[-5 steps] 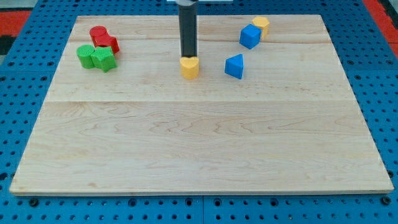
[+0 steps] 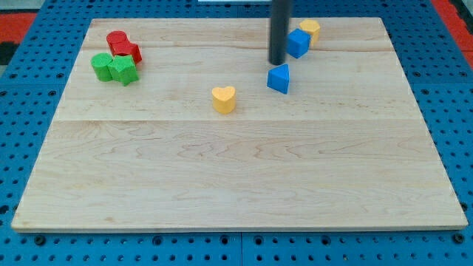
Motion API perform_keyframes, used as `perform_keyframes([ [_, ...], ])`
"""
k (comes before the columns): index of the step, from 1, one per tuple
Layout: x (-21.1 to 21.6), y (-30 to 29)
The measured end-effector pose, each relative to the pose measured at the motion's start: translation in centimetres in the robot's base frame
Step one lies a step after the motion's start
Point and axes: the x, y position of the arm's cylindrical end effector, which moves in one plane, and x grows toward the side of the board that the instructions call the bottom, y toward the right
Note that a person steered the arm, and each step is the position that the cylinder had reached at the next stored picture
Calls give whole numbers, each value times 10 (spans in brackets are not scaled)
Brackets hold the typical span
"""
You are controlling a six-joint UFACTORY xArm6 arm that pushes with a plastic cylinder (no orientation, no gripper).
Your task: Push the blue triangle to the center
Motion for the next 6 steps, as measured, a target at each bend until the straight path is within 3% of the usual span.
perform_keyframes([
  [1, 22, 15],
  [5, 57, -93],
  [6, 40, -58],
])
